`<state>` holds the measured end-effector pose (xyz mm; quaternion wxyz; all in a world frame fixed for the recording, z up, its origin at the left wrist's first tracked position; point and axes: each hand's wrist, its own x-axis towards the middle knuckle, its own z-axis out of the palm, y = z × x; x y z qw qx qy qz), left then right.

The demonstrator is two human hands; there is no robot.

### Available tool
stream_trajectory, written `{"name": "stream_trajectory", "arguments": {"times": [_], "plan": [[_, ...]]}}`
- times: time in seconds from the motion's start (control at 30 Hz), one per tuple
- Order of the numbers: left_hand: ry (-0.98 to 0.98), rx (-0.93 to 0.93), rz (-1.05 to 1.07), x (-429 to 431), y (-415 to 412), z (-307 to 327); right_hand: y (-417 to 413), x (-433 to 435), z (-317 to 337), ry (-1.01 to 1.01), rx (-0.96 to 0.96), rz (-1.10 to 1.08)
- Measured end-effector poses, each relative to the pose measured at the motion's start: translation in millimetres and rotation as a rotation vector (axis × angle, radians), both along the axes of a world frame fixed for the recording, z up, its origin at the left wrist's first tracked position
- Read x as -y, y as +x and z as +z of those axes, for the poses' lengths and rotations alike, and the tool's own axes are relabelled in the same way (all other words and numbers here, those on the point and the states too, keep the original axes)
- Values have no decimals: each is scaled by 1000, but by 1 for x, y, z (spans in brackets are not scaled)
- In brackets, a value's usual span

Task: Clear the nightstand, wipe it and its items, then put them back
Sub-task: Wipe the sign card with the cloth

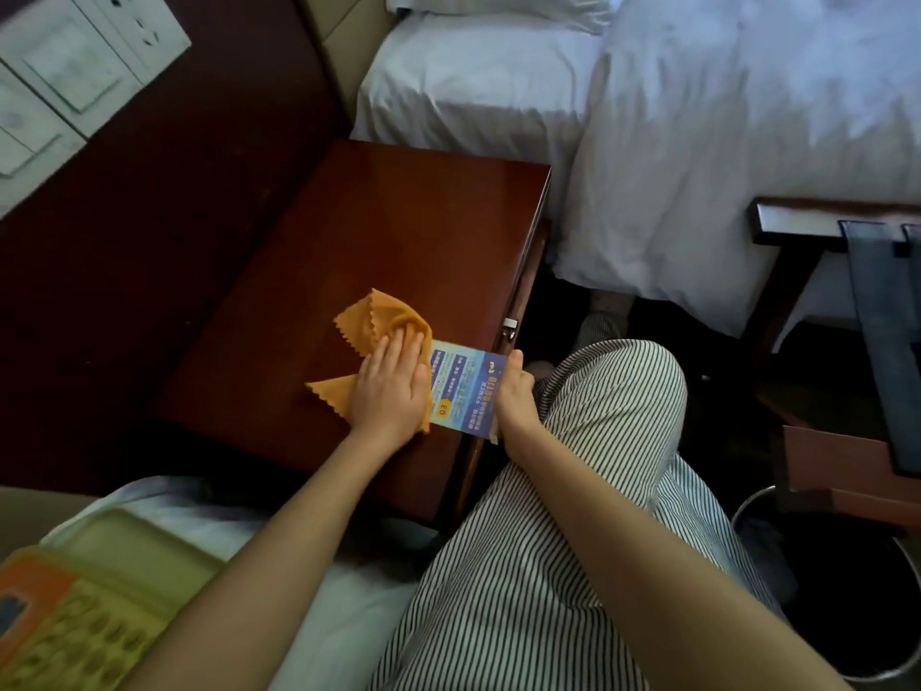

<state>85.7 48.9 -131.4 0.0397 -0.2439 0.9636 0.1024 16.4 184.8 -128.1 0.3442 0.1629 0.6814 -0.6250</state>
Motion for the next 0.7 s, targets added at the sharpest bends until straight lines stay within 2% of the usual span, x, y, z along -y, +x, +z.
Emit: {"name": "stream_trajectory", "arguments": {"times": [0.1,0.27,0.37,0.47,0.57,0.63,0.7], "plan": [[-16,25,49,-28,-21,1,1,1,-3,-25,1,-12],[29,-40,-353,-59,-10,0,3,-3,-5,-121,-9,-16],[21,-81,-414,-32,15,-4,4,-7,-2,-131,8,26],[55,-230,-154,-3,31,-5,10,-9,15,-219,-60,83],[257,-552,119,-14,35,6,28,-14,26,-334,-336,196],[497,-774,319,-30,26,21,39,-16,32,-332,-576,287],[879,-959,562,-38,10,36,43,-14,34,-250,-818,360]]}}
